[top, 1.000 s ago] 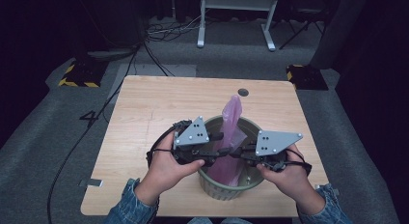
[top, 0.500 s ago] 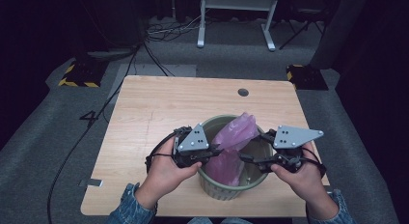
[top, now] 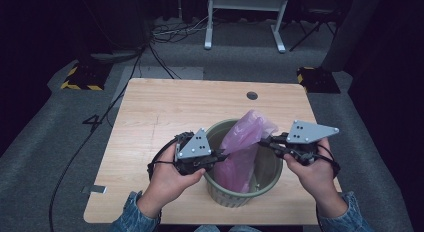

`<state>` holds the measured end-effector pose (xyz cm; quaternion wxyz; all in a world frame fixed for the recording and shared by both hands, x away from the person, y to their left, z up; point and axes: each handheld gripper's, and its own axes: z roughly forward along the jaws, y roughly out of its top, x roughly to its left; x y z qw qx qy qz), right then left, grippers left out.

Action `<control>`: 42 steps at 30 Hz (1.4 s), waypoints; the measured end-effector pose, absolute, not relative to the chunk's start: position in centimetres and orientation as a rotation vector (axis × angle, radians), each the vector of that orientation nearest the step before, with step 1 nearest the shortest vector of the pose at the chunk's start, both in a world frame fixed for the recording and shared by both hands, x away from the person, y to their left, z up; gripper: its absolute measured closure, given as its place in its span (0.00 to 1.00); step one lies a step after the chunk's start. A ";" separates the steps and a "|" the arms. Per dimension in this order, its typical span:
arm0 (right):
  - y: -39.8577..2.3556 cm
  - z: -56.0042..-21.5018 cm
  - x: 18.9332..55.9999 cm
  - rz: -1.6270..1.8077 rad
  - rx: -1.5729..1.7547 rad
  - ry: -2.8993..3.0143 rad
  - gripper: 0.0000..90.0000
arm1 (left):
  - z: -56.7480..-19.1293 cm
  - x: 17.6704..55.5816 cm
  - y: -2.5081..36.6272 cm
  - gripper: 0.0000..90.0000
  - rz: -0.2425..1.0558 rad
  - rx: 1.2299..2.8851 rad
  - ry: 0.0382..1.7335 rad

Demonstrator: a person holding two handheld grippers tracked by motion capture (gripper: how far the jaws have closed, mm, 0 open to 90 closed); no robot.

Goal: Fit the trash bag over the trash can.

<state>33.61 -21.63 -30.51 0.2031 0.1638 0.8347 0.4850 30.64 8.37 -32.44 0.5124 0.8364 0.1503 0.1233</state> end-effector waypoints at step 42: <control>-20.7 -29.5 33.6 1.434 0.158 2.366 0.99 | -33.0 30.6 7.9 0.63 0.319 1.997 0.381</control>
